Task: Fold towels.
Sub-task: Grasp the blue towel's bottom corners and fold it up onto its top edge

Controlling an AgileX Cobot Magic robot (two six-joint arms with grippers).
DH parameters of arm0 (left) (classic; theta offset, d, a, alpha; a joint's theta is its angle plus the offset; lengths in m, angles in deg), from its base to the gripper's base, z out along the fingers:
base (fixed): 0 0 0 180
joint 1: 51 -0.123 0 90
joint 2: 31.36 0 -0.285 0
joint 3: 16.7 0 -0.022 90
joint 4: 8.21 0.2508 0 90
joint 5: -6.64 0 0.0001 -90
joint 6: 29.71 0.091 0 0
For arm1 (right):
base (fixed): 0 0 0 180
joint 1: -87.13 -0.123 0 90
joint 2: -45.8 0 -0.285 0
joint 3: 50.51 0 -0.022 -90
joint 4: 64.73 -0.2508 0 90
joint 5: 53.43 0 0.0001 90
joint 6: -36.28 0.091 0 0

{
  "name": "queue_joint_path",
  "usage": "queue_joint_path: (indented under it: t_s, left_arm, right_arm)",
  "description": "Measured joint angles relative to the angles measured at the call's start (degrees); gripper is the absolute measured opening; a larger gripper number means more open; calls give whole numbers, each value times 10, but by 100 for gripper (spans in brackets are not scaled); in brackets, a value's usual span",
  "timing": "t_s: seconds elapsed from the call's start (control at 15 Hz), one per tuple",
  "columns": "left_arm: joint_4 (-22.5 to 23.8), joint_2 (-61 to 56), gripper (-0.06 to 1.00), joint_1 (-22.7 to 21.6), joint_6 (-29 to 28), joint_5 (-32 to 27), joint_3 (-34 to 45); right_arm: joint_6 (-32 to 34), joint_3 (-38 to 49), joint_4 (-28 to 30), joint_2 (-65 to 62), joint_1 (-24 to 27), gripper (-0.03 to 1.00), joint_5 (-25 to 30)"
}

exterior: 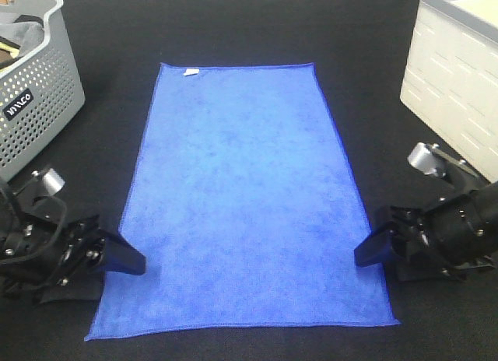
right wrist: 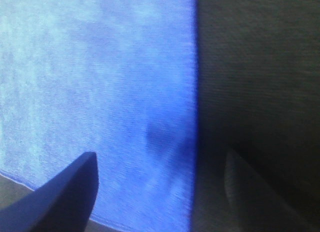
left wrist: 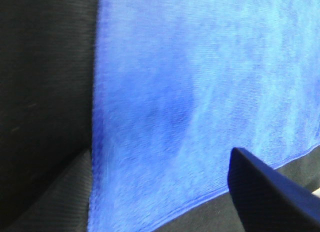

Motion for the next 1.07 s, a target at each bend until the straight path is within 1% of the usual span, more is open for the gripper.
queue_joint_path:
  t_s: [0.13, 0.2, 0.27, 0.33, 0.4, 0.47, 0.53, 0.6, 0.67, 0.73, 0.8, 0.87, 0.93, 1.07]
  left_arm:
    - [-11, 15, 73, 18, 0, -3, -15]
    - [-20, 28, 70, 21, 0, -9, -25]
    - [-28, 34, 65, 22, -1, -10, -28]
    - [-34, 38, 58, 22, -1, -8, -28]
    - [-38, 41, 47, 22, -1, -2, -28]
    - [-38, 45, 34, 22, 0, 5, -28]
    - [-38, 48, 18, 22, 1, 13, -28]
    - [-38, 48, 18, 22, 1, 13, -28]
    - [-35, 49, 6, 22, 9, 18, -28]
    - [-33, 49, 1, 22, 14, 18, -28]
    - [-32, 49, 0, 22, 15, 17, -28]
    - [-21, 48, 0, 22, 13, 14, -28]
    - [18, 37, 0, 22, -12, 13, -26]
    - [100, -4, 0, 22, -80, 12, -25]
  right_arm:
    - [-5, -5, -30, 14, -28, 67, -2]
    - [-15, -13, -54, 29, -47, 64, 1]
    - [-21, -17, -70, 40, -60, 60, 4]
    - [-25, -21, -84, 50, -72, 54, 6]
    - [-27, -21, -93, 55, -77, 45, 4]
    - [-27, -21, -93, 57, -78, 31, -3]
    - [-28, -21, -92, 60, -78, 15, -11]
    - [-28, -21, -92, 60, -78, 15, -11]
    - [-22, -21, -92, 62, -78, 4, -14]
    - [-11, -21, -88, 62, -78, 0, -15]
    - [3, -21, -79, 62, -78, 0, -15]
    - [19, -21, -72, 62, -78, 0, -12]
    - [42, -21, -52, 58, -78, 0, -6]
    - [76, -18, -3, 36, -78, 0, -8]
